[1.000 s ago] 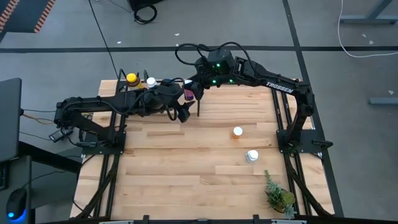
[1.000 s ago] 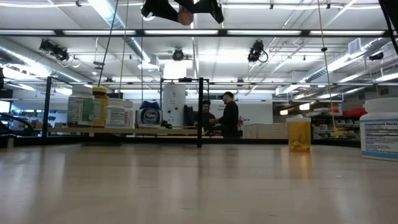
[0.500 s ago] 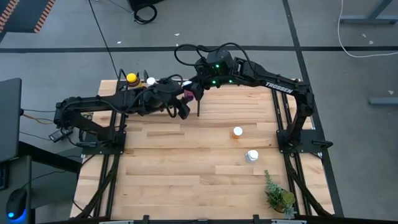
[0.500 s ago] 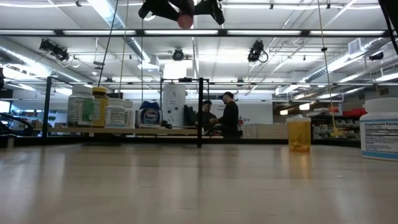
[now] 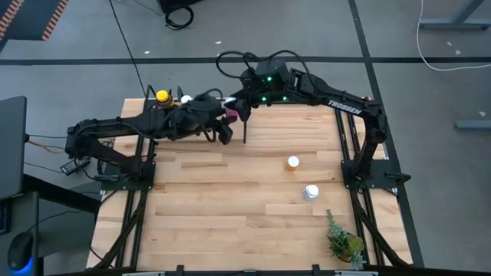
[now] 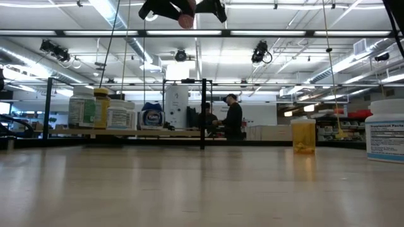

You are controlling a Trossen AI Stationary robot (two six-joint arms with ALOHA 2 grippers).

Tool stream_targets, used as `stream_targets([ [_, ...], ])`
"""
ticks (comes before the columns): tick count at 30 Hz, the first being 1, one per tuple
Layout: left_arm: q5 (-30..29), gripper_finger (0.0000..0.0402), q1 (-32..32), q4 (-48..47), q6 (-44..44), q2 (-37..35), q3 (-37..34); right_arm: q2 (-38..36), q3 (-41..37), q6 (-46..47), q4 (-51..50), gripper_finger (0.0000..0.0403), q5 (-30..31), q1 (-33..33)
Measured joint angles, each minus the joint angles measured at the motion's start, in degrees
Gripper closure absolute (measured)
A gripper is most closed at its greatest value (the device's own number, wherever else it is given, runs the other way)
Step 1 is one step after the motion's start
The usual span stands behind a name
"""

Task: Pick and place medicine bottles onto shelf by color
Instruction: Put the pink medicine bottle on the shelf

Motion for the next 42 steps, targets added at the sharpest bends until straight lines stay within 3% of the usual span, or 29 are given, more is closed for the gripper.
stream_targets([
  [12, -0.50, 0.0255, 4.18, 2.98, -5.19, -7.40, 0.02, -0.13, 9.77, -5.51, -1.36, 0.0166, -0.11, -0.46],
  [17, 1.43, 0.0250, 4.26, 9.15, -8.22, -8.70, 0.15, -0.11, 9.91, -8.92, -5.78, 0.0166, 1.12, 0.05],
  [25, 2.97, 0.0252, 4.11, 11.35, -13.79, -8.76, 0.02, -0.11, 9.91, -9.73, -6.29, 0.0166, 2.63, 1.43],
  [42, 4.45, 0.0241, 4.07, 18.96, -15.73, -7.23, 0.00, -0.13, 9.91, -6.51, -3.60, 0.0166, 9.50, 3.45],
])
